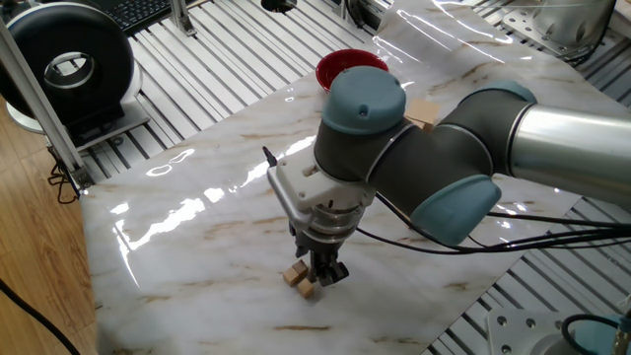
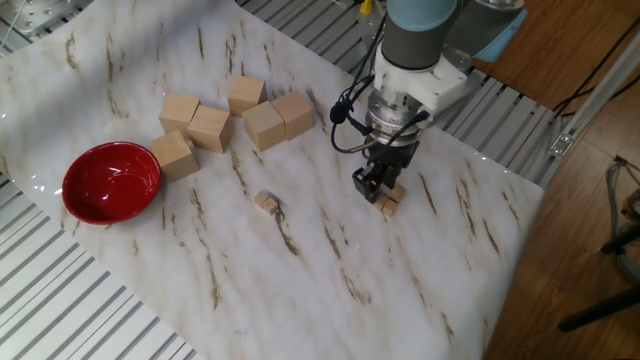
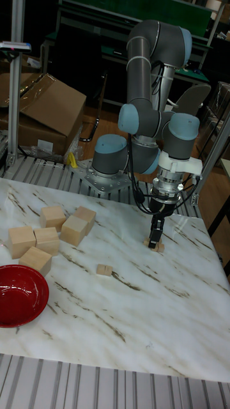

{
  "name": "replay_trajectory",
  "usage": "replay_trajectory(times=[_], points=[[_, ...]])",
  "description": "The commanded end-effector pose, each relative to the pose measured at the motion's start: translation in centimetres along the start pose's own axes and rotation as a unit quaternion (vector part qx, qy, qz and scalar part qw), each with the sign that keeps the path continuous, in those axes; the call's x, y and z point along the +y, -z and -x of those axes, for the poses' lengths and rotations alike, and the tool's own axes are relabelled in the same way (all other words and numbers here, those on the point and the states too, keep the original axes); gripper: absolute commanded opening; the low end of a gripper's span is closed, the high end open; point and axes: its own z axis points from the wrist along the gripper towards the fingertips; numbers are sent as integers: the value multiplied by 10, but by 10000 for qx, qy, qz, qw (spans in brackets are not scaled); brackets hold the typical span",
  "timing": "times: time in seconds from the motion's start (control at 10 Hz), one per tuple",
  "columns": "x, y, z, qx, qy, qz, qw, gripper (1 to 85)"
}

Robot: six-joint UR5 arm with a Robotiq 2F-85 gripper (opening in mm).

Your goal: Stack the blocks into a pyramid shape

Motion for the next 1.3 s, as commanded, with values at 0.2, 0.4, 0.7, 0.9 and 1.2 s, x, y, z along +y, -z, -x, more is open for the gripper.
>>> replay_trajectory(times=[0.2, 0.4, 0.7, 0.9, 1.2], points=[[-1, -2, 1, -132, -107, 15, 9999, 460], [1, -1, -1, -154, -125, 19, 9998, 460], [1, -4, -5, -202, -115, 13, 9997, 460], [2, -4, -4, -202, -145, 13, 9997, 430], [3, -6, -4, -177, -334, -4, 9993, 293]])
